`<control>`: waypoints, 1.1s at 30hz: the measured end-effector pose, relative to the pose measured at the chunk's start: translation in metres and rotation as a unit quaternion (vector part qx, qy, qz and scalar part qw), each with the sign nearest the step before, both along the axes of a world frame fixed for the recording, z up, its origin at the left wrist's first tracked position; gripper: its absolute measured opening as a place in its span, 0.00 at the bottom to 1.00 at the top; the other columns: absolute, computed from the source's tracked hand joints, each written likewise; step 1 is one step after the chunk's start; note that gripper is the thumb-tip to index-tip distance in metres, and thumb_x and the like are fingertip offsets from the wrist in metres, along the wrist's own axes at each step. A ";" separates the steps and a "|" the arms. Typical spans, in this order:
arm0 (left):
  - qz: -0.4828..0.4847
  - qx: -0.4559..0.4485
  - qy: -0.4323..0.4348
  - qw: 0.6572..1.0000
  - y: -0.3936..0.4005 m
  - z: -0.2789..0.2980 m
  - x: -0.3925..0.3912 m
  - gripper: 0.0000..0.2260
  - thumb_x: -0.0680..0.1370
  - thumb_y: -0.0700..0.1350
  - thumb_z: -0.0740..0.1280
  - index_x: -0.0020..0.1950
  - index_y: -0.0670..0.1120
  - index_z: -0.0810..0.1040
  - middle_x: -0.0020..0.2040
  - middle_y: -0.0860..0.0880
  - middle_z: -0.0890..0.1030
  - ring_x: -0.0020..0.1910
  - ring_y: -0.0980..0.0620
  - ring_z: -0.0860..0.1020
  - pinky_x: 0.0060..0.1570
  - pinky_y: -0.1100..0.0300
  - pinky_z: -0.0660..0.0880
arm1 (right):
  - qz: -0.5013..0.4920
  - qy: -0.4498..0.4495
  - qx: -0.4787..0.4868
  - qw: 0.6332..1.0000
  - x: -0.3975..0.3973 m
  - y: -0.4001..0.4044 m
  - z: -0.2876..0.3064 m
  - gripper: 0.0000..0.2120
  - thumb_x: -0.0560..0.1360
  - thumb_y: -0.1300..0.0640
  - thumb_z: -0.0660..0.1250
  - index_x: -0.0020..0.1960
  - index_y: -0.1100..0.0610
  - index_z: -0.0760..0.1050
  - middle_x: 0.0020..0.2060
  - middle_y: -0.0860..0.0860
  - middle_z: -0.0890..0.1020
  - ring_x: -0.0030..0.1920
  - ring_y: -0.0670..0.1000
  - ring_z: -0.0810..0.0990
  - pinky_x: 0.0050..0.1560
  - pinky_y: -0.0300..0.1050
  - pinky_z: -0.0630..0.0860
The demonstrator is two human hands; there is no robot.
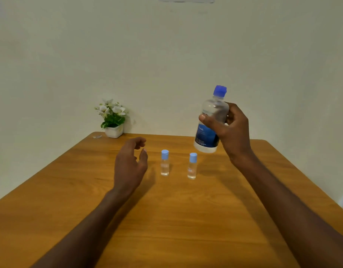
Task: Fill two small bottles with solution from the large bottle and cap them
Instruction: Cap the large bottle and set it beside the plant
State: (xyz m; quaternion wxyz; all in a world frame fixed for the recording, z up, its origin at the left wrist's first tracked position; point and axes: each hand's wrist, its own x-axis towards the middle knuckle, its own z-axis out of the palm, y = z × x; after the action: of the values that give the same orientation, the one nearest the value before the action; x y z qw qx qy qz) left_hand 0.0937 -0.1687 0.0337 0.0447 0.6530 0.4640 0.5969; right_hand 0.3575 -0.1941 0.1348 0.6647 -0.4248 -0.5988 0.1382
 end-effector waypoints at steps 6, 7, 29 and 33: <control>0.023 -0.105 0.034 0.994 0.064 -0.012 -0.028 0.14 0.80 0.41 0.69 0.66 0.45 0.78 0.59 0.49 0.82 0.57 0.53 0.78 0.57 0.55 0.76 | 0.025 -0.016 -0.042 0.999 -0.065 0.034 0.028 0.24 0.71 0.45 0.80 0.61 0.55 0.78 0.53 0.49 0.84 0.54 0.50 0.83 0.56 0.52 0.83; 0.020 -0.122 0.039 0.992 0.074 -0.012 -0.030 0.14 0.80 0.41 0.69 0.66 0.45 0.78 0.59 0.49 0.82 0.58 0.53 0.78 0.57 0.56 0.76 | 0.029 -0.022 -0.050 0.998 -0.075 0.044 0.030 0.24 0.71 0.45 0.79 0.61 0.55 0.78 0.53 0.49 0.84 0.54 0.49 0.83 0.56 0.51 0.83; 0.048 -0.252 -0.041 0.966 0.147 -0.032 -0.067 0.17 0.80 0.40 0.69 0.69 0.44 0.77 0.63 0.48 0.81 0.55 0.55 0.78 0.52 0.63 0.76 | 0.162 -0.123 -0.318 0.926 -0.176 0.271 -0.045 0.30 0.72 0.68 0.77 0.67 0.54 0.68 0.63 0.55 0.78 0.63 0.56 0.78 0.52 0.47 0.80; 0.057 -0.245 -0.072 0.965 0.148 -0.032 -0.069 0.17 0.80 0.38 0.69 0.69 0.45 0.78 0.60 0.49 0.81 0.53 0.56 0.78 0.51 0.64 0.75 | 0.179 -0.106 -0.322 0.923 -0.177 0.285 -0.049 0.35 0.72 0.69 0.77 0.75 0.57 0.68 0.66 0.56 0.78 0.66 0.58 0.77 0.67 0.58 0.78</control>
State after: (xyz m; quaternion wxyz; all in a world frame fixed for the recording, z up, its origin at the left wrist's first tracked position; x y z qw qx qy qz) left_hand 0.0247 -0.0209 0.0018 0.2026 0.5496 0.6283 0.5120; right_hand 0.1810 0.0910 0.0853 0.3885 -0.5143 -0.6550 0.3943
